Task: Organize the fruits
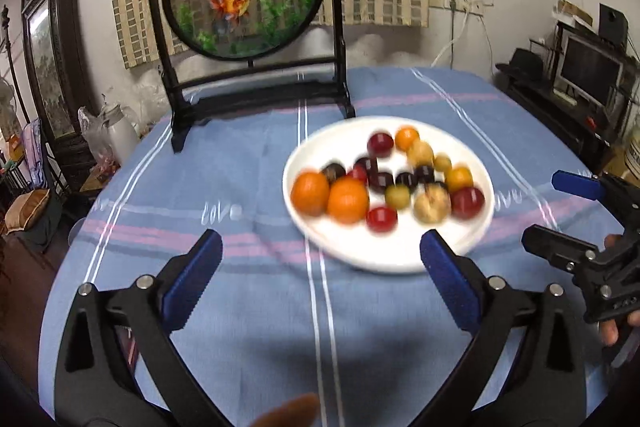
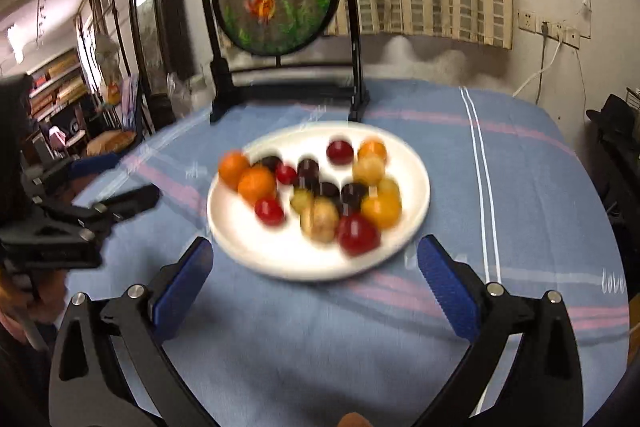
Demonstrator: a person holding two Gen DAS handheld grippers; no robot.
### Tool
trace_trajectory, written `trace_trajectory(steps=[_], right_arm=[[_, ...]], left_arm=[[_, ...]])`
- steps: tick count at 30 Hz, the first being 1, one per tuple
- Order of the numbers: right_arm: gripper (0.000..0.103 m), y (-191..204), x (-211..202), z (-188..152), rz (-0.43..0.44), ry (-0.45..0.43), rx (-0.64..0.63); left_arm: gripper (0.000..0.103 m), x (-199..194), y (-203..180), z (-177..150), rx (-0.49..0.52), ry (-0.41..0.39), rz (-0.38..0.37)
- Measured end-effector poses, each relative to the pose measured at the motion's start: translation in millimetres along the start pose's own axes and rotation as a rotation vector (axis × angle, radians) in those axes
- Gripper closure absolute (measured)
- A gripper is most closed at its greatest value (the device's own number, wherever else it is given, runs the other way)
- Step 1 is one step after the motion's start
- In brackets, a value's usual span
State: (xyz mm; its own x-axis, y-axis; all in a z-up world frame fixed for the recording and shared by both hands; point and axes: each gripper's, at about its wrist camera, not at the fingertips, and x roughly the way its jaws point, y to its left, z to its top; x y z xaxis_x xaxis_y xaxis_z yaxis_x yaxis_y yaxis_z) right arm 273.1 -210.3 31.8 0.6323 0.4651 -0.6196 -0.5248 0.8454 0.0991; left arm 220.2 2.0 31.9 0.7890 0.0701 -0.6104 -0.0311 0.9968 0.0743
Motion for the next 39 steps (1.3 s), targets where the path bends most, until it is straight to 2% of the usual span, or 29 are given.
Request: trace_trajectory(steps=[4, 6, 11, 16, 23, 39], right_arm=[[0.001, -3.2, -5.7, -23.8, -0.01, 0.036, 0.013], [0.001, -5.3, -9.5, -27.0, 0.011, 0.033, 0.023], [0.001, -1.1, -11.7, -34.8, -0.01, 0.031, -0.002], [0.001, 8.5, -10.9, -40.0, -0.071, 0.03, -0.063], [0.001, 6.2, -11.9, -41.9, -0.073, 0.03, -0.055], [0.001, 11.8, -9.2, -44.6, -0.082, 0.037, -0.086]], left_arm=[[0.002, -12.5, -4.1, -32.2, 0.02, 0.028, -0.022], [0.002, -14.8, -7.4, -40.6, 0.035, 0.021, -0.013], [0.002, -7.2, -10.3, -55.0, 0.03, 0.035, -0.016], [0.002, -1.9, -8.8, -57.1, 0.008, 0.032, -0.032], [0.002, 0.9, -5.0, -58.0, -0.026, 0.035, -0.054], [0.002, 1.2, -7.1, -60.2, -0.02, 0.032, -0.022]])
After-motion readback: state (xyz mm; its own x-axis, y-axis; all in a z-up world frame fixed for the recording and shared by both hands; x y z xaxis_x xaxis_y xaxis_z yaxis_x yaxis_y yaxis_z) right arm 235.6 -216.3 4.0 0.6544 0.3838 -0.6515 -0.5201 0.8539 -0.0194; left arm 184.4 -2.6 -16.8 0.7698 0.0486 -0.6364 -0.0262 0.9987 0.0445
